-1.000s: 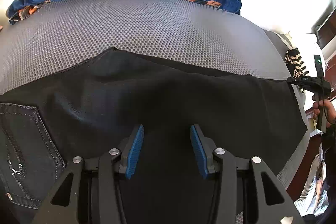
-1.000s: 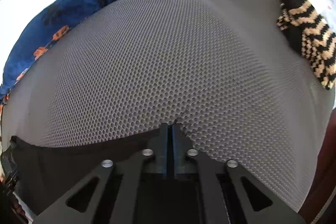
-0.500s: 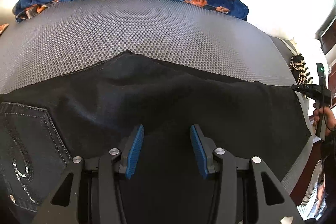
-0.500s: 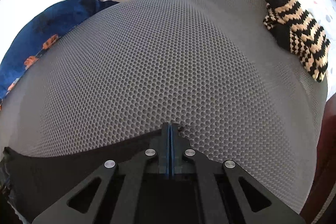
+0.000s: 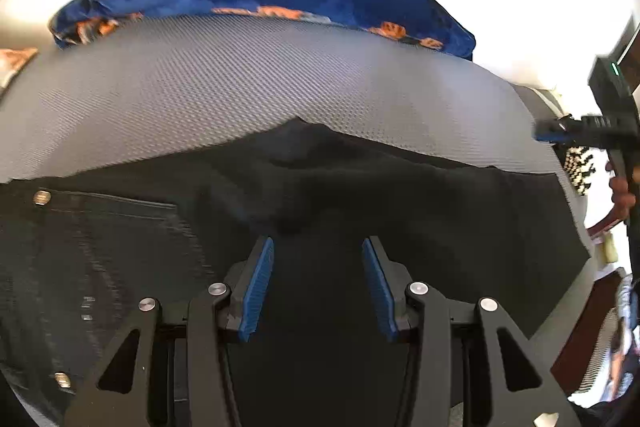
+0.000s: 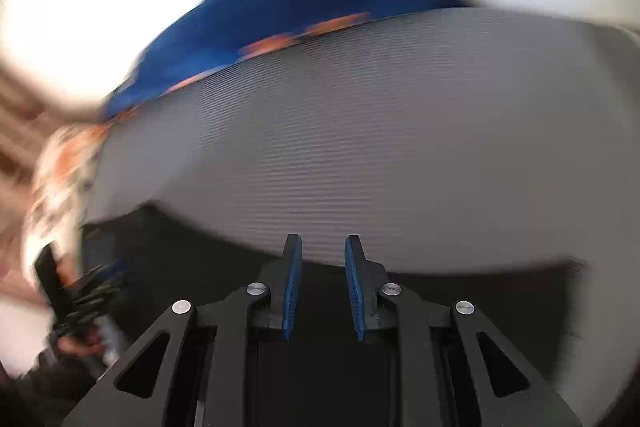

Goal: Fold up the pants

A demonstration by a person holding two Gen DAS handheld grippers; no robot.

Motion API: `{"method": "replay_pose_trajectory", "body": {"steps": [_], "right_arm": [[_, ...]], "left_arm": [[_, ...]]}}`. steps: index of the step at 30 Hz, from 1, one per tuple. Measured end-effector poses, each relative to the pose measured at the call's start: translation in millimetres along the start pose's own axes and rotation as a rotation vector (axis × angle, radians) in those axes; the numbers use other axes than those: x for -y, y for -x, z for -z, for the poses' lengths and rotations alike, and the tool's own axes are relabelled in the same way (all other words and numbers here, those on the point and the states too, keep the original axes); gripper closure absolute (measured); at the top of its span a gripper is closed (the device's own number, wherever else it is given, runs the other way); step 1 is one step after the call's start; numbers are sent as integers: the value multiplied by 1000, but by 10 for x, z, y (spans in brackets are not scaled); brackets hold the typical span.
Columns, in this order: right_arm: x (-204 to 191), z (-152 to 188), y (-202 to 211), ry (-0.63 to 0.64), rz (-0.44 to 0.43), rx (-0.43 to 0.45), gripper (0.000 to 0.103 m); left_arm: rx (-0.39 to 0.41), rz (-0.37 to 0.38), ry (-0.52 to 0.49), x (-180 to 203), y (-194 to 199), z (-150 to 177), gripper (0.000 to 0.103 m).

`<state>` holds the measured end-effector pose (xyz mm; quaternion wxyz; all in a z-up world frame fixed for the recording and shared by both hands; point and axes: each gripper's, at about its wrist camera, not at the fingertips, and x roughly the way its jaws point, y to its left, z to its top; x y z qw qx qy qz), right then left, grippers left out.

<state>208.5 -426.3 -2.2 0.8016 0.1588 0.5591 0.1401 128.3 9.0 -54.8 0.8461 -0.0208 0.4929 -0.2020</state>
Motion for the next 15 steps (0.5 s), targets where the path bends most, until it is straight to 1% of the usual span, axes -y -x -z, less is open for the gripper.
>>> {"method": "replay_pose_trajectory", "body": {"steps": [2,6,8,11,13,15], "right_arm": [[-471,-132,-379,98,-85,-79,80],[-1299,-242,-1082,264,-206,-240,80],[-1587,-215,-1310,328,-240,-298,80],[-1932,-259,-1610,405,-263,-348,80],[-2054,-316,-1760,434,-263,-357,79],[-2155,-346,-1900,454,-260,-388,79]], "left_arm": [[14,-28,-5,-41,51,26,60],[18,-53,1,-143,123,84,59],[17,-62,8,-192,162,113,56],[20,-54,27,-278,218,151,54],[17,-51,39,-319,225,157,52],[16,-43,56,-365,226,173,52]]}}
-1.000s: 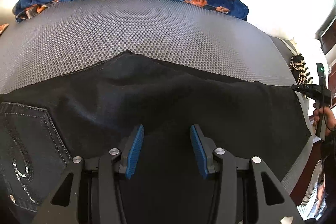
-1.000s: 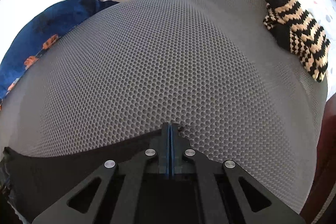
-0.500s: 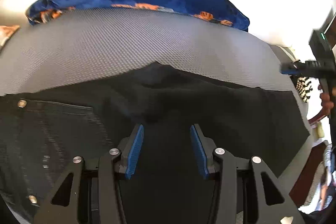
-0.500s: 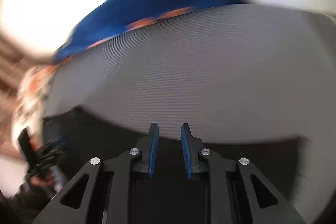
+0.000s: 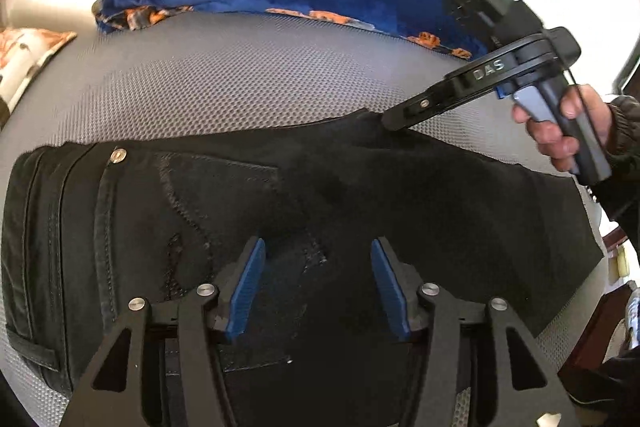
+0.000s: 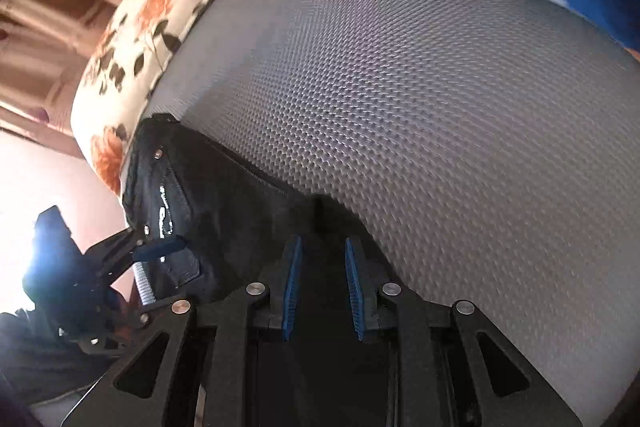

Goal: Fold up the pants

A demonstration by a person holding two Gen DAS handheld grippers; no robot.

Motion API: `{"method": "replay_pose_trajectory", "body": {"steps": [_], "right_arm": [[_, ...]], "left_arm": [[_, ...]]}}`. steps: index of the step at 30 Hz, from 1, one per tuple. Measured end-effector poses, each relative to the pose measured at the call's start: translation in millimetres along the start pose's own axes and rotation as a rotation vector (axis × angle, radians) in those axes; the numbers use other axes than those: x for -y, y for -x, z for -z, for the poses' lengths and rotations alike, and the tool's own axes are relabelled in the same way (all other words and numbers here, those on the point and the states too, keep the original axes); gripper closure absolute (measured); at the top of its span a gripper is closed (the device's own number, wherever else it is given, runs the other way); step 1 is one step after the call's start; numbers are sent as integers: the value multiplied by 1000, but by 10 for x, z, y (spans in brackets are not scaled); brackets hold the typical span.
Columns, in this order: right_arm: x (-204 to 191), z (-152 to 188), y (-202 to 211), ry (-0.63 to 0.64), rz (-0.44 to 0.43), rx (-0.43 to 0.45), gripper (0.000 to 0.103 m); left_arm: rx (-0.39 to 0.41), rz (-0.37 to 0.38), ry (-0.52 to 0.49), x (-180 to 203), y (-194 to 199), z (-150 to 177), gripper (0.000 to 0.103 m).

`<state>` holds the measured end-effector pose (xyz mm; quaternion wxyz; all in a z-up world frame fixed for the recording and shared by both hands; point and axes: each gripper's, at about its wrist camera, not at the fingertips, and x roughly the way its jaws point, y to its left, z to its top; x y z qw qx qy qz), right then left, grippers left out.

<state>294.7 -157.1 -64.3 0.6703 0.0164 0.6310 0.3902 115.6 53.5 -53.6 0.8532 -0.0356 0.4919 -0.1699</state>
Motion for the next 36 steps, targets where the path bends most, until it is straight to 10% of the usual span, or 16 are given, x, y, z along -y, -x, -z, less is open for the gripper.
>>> {"method": "replay_pose_trajectory", "body": {"steps": [8,16,22,29,36], "right_arm": [[-115,-184,-72,7,-122,48,91],[-197,-254,-234,93,85,53,92],[-155,-235,57,9,101,117,69],[-80,487,919,-90,266,304,62],[310,1458,977,-281,329,294,62]], "left_arm": [[4,14,5,-71,-40,33,51],[7,-31,-53,-37,-93,112,49],[18,23,-68,60,16,-68,49],[28,85,-136,485,-268,-470,48],[-32,70,-184,737,-767,-618,51]]}}
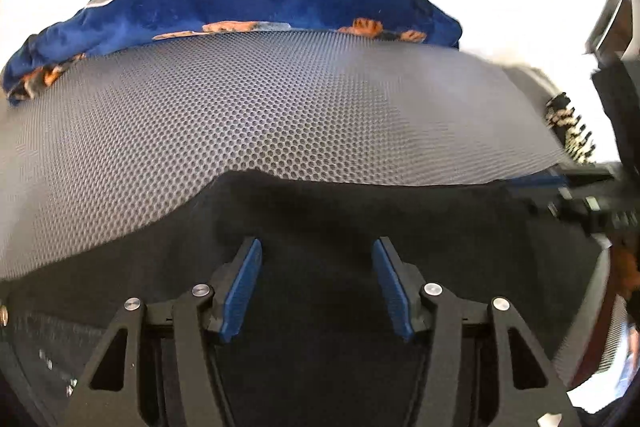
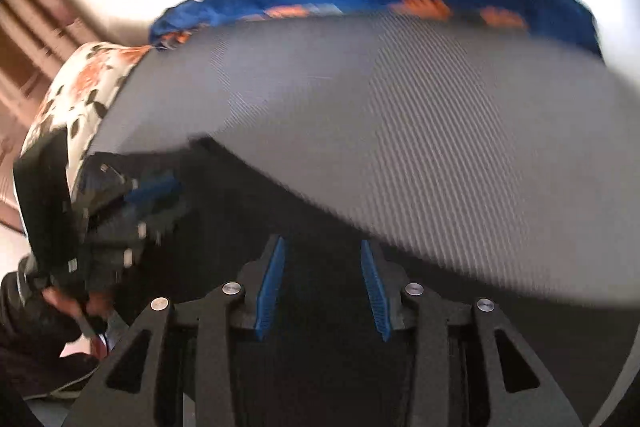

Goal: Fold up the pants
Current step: 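Smooth the folded jeans with both tools, fingers open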

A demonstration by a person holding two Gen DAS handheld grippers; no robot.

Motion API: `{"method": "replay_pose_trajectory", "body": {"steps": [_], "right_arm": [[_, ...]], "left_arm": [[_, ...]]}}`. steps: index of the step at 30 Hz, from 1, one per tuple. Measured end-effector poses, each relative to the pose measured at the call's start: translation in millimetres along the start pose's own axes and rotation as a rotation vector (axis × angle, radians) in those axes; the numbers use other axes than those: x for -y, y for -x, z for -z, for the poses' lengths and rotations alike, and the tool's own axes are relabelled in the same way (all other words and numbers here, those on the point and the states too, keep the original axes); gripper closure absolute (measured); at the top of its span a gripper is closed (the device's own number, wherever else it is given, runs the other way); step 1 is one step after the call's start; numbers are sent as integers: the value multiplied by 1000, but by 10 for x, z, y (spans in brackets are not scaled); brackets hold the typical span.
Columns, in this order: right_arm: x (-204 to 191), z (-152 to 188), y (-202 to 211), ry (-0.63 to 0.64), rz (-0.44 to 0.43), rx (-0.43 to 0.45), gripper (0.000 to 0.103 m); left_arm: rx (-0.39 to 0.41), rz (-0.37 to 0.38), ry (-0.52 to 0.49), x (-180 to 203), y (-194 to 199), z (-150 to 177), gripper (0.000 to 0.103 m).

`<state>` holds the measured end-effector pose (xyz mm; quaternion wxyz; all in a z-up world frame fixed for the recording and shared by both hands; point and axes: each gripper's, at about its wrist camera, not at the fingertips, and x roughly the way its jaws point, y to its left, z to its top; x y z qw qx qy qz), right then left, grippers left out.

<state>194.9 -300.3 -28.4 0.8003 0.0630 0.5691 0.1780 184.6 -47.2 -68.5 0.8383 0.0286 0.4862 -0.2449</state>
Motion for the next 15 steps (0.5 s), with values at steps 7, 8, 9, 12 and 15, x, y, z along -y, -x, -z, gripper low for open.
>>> {"method": "replay_pose_trajectory", "body": {"steps": [7,8,9,12,15], "right_arm": [[331,326,-60,-64,75,56,65],[410,336,-6,-90,92,71,65],[438,349,20,-95,93,77,65],[578,462,119,-131,120,74,62],[619,704,195,-120,167,69,62]], "left_arm": [[-14,-54,-90,70,-33,89,49],[-19,-60,-101,77,-4,126,49],[-23,-57,-105,77,25,166,49],[-17,-54,-104,30,144,323,49],[-22,-62,-92,-31,211,457,48]]}}
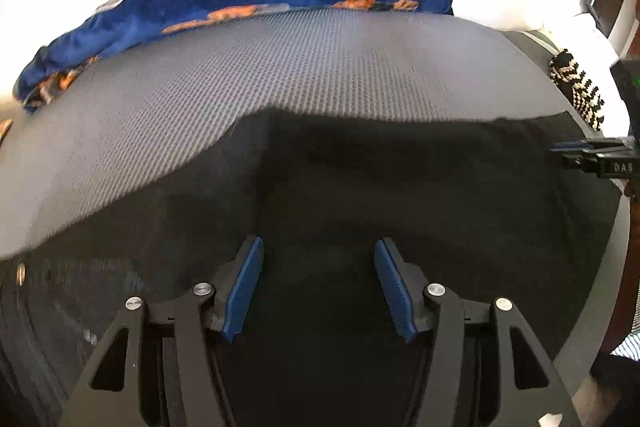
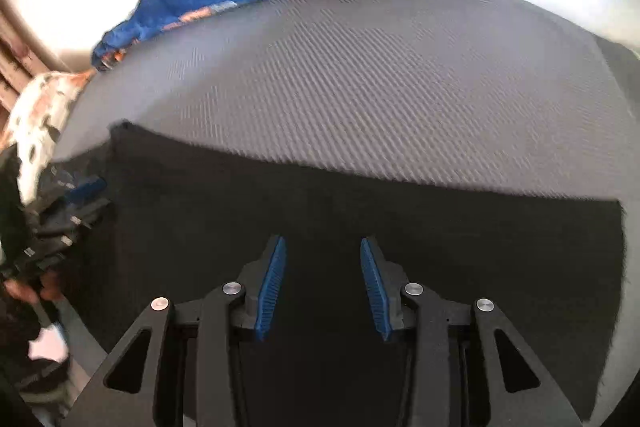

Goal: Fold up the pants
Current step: 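Smooth the folded jeans with both tools, fingers open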

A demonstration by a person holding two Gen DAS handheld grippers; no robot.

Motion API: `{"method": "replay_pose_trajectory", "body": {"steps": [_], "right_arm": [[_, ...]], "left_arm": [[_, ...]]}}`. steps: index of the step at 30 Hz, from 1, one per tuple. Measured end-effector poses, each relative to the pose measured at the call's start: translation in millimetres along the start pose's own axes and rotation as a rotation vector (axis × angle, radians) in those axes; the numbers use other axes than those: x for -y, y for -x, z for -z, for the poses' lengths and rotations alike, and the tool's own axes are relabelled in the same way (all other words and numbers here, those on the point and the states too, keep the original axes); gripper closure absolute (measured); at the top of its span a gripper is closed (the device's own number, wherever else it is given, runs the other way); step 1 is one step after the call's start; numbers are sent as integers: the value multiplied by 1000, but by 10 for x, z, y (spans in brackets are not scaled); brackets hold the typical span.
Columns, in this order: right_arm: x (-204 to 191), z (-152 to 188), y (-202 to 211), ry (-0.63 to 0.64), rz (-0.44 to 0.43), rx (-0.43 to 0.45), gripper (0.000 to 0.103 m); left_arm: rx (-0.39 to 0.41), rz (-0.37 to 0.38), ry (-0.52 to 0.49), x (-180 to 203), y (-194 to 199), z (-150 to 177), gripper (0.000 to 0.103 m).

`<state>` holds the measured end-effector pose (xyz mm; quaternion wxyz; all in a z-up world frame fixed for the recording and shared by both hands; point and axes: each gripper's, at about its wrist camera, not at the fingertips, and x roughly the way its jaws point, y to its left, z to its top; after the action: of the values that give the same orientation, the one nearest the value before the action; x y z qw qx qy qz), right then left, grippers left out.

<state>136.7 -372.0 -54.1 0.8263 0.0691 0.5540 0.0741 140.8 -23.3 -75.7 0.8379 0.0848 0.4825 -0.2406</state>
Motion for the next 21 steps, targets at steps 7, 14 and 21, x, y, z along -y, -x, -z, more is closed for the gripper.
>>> {"method": "replay_pose_trajectory", "body": {"steps": [7,14,21], "right_arm": [[733,615,416,-263,-45,67,62],[1469,1416,1057,-594,-136,161,62],[1891,1986,1086,-778,-139,186,62]], "left_arm": [[-3,-37,23,32,142,148,45],[32,58,22,495,368,120,40],[-6,146,-43,1093,274,110,40]]}}
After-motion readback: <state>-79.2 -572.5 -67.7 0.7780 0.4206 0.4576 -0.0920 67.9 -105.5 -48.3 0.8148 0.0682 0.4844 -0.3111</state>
